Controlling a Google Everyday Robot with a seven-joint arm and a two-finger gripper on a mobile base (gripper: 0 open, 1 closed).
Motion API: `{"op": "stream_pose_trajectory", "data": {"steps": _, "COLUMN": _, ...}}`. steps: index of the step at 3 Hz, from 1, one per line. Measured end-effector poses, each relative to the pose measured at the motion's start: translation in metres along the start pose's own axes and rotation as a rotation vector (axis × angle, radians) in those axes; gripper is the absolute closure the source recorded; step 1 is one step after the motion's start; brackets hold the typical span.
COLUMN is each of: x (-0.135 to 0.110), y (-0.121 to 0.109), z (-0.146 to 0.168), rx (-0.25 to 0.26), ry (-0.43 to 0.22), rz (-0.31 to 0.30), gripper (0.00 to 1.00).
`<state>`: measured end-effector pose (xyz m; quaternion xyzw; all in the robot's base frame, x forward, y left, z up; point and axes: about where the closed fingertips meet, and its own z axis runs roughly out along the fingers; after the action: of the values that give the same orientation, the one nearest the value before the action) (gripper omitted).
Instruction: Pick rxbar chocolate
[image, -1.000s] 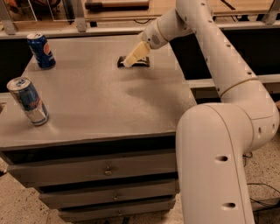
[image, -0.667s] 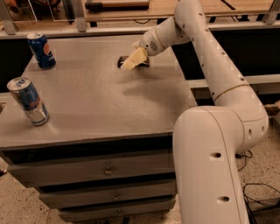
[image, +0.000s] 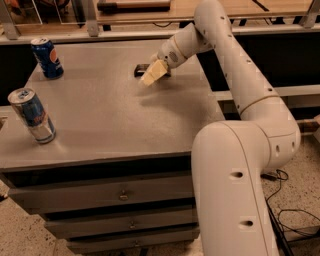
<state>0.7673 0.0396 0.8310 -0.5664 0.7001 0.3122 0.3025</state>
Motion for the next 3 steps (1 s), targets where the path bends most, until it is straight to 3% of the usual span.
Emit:
{"op": "stream_pose_trajectory", "data": {"steps": 1, "x": 0.0000, "y": -0.0001, "z": 0.0022, "rx": -0.002, "ry": 0.000, "rz": 0.000, "gripper": 0.04}}
{"op": "stream_pose_trajectory", "data": {"steps": 2, "x": -0.0001, "y": -0.0003, "z": 0.0060, "rx": -0.005, "ry": 0.000, "rz": 0.001, "gripper": 0.26}}
{"op": "stream_pose_trajectory", "data": {"steps": 3, "x": -0.0004, "y": -0.0003, "z": 0.0105, "rx": -0.010, "ry": 0.000, "rz": 0.001, "gripper": 0.57}}
